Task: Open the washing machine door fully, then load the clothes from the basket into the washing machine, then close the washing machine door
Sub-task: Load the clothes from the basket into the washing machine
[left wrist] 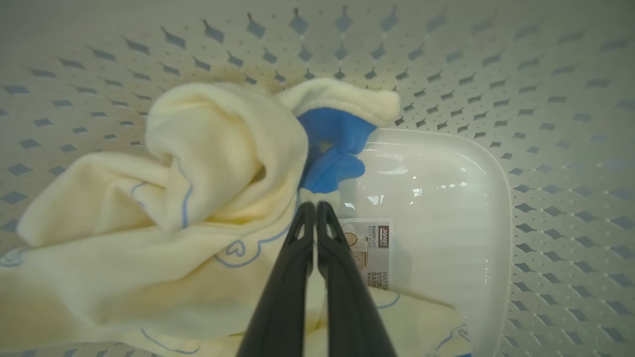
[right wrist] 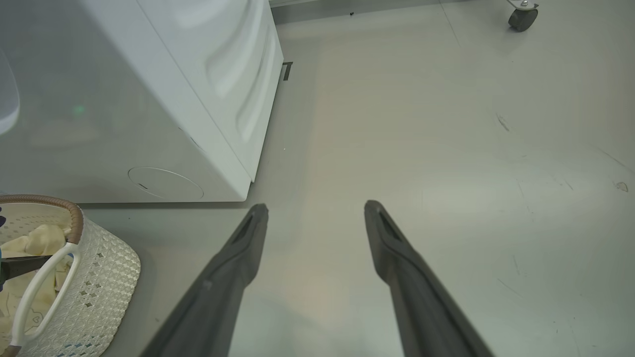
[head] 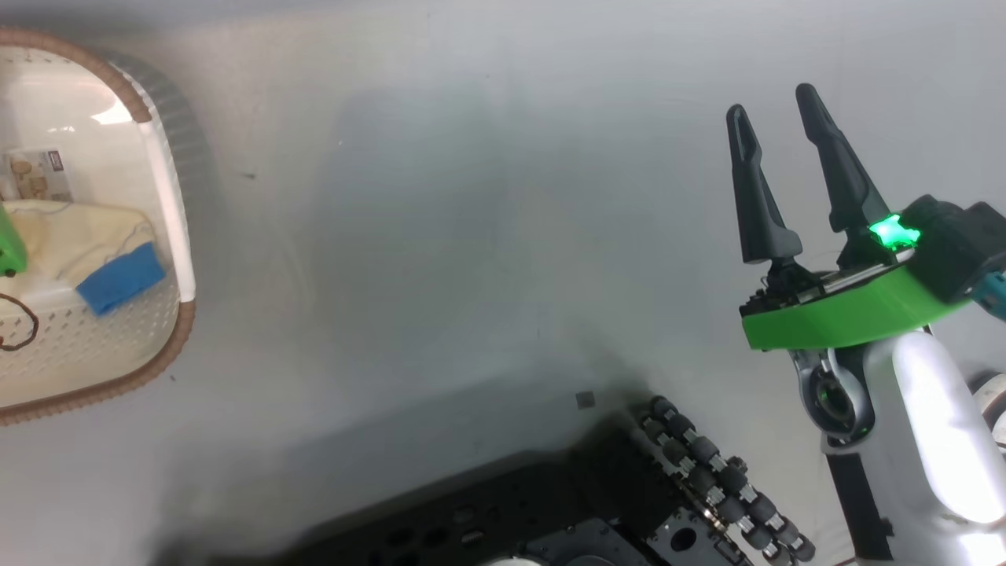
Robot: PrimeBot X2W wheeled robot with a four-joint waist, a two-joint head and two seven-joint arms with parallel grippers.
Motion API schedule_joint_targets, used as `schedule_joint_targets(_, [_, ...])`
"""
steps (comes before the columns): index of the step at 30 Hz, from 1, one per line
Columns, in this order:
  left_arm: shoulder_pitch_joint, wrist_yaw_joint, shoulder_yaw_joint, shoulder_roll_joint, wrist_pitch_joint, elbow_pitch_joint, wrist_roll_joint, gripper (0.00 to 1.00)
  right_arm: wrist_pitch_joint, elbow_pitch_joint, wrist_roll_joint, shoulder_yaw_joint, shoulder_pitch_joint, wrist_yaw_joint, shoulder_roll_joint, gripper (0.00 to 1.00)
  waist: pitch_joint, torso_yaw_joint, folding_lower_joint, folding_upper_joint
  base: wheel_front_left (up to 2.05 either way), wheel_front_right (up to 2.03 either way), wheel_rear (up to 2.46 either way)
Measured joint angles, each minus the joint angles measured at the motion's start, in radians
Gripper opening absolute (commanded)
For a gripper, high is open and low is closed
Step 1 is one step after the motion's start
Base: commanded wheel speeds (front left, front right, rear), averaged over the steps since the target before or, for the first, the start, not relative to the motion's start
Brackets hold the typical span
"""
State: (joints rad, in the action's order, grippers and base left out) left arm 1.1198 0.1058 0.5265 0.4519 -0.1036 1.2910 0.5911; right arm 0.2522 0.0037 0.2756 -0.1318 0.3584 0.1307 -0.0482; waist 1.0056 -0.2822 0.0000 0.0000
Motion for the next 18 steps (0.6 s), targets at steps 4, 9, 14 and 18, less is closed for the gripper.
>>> schedule_joint_targets(4, [-0.003,0.000,-0.020,0.004,-0.065,0.000,0.024,0.00,0.000,0.010,0.010,-0.009,0.024,0.000,0.000,1.00,-0.025,-0.008,0.0000,0.0000,0.00,0.00,0.00])
schedule_joint_targets(9, [-0.028,0.008,-0.037,0.015,-0.120,-0.003,0.039,0.00,0.001,0.027,0.022,-0.026,0.054,0.000,0.000,1.00,-0.061,-0.018,0.0000,0.0000,0.00,0.00,0.00])
schedule_joint_targets(14, [-0.078,0.011,-0.055,0.012,-0.144,-0.052,0.046,0.00,0.003,0.055,0.022,-0.027,0.060,0.000,0.000,1.00,-0.121,-0.009,0.0000,0.0000,0.00,0.00,0.00])
schedule_joint_targets(18, [-0.139,-0.001,-0.109,0.015,-0.144,-0.173,0.054,0.00,0.003,0.074,0.018,-0.028,0.058,0.000,0.000,1.00,-0.176,0.005,-0.0001,0.0000,0.00,0.00,0.00])
